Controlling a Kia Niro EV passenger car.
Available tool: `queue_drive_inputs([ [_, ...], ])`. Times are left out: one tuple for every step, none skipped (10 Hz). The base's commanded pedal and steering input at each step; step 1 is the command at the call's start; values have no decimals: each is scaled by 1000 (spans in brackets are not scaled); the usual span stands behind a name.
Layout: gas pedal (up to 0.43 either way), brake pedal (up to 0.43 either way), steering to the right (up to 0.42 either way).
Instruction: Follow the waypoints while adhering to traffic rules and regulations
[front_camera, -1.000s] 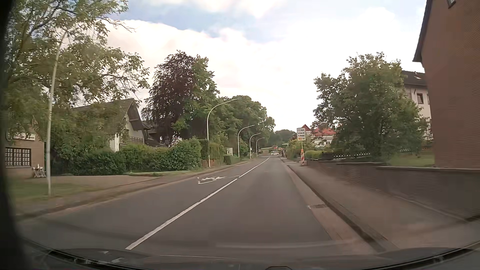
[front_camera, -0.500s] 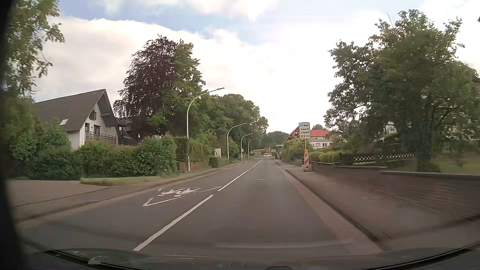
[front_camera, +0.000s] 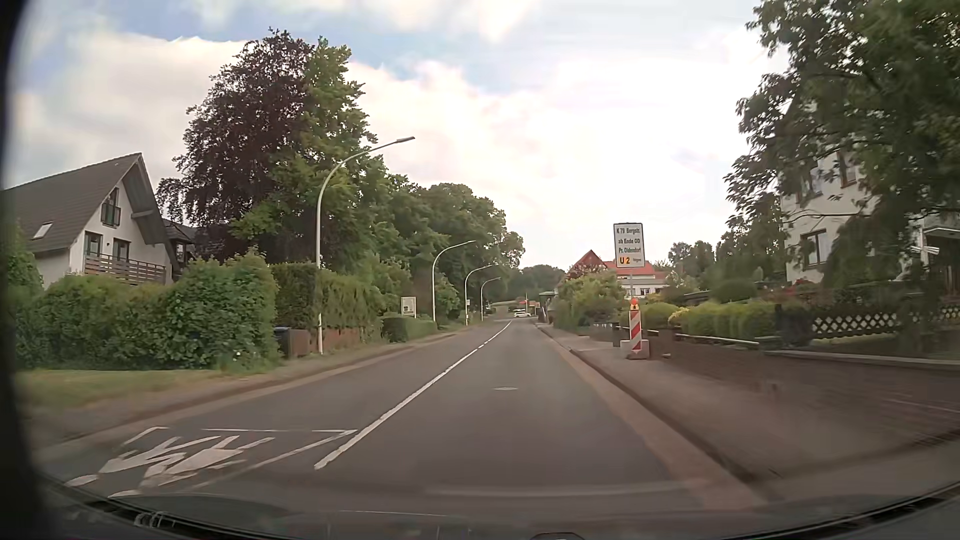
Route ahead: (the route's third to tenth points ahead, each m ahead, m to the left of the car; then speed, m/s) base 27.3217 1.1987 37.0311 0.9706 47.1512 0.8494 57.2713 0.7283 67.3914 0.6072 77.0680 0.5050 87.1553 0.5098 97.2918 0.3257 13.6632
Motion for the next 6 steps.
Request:
queue_drive_inputs([
  [157,0,10],
  [157,0,8],
  [157,0,8],
  [157,0,5],
  [157,0,4],
  [157,0,3],
])
